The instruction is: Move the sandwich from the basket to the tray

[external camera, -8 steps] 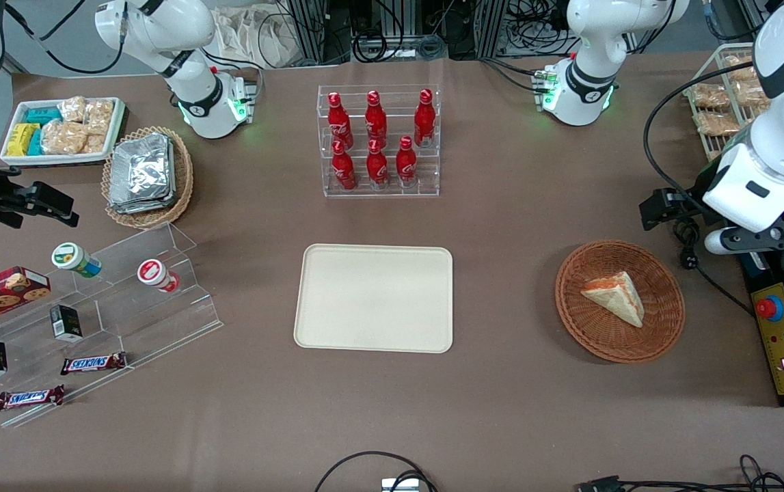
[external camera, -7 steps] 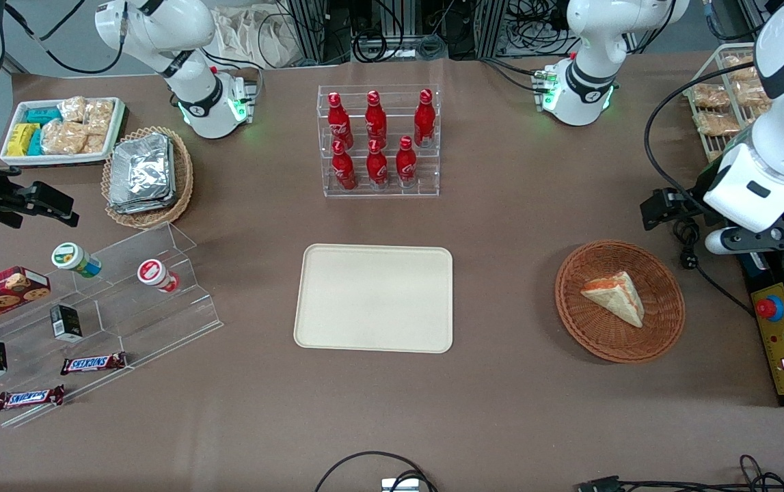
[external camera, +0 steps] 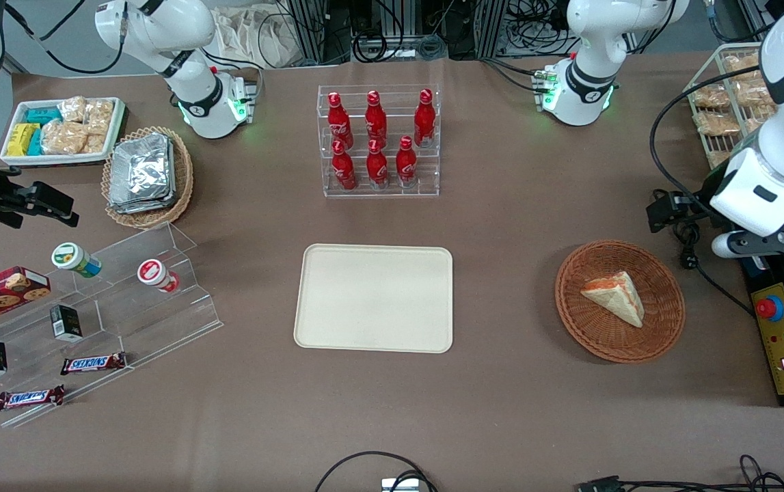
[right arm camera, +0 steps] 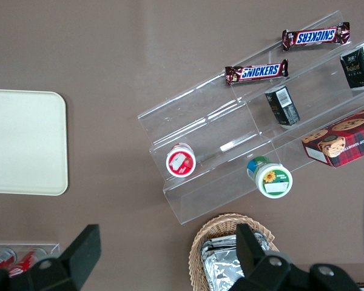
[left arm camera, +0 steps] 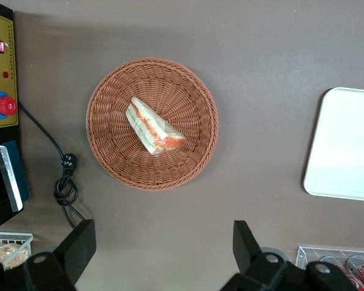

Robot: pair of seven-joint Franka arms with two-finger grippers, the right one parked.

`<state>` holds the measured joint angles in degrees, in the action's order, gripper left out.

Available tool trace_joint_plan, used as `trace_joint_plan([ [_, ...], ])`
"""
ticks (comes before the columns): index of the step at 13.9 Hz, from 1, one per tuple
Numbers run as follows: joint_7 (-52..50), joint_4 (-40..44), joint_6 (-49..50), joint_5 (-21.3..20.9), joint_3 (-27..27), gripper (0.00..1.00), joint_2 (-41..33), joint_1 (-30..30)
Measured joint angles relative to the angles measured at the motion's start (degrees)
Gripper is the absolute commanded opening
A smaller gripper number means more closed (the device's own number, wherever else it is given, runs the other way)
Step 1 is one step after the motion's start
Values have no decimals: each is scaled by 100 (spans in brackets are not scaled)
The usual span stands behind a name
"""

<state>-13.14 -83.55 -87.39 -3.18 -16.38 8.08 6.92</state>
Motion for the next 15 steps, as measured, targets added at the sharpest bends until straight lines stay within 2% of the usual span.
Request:
trace_joint_plan([
  [2,-438,-34,-39,-2,32,100,137,16],
  [4,-1384,-154,-469,-19,81,100,370,21],
  [8,-2962,-1137,-1725,-299,193,100,623,21],
  [15,-3807,-2978,-3768,-345,439,100,606,22],
])
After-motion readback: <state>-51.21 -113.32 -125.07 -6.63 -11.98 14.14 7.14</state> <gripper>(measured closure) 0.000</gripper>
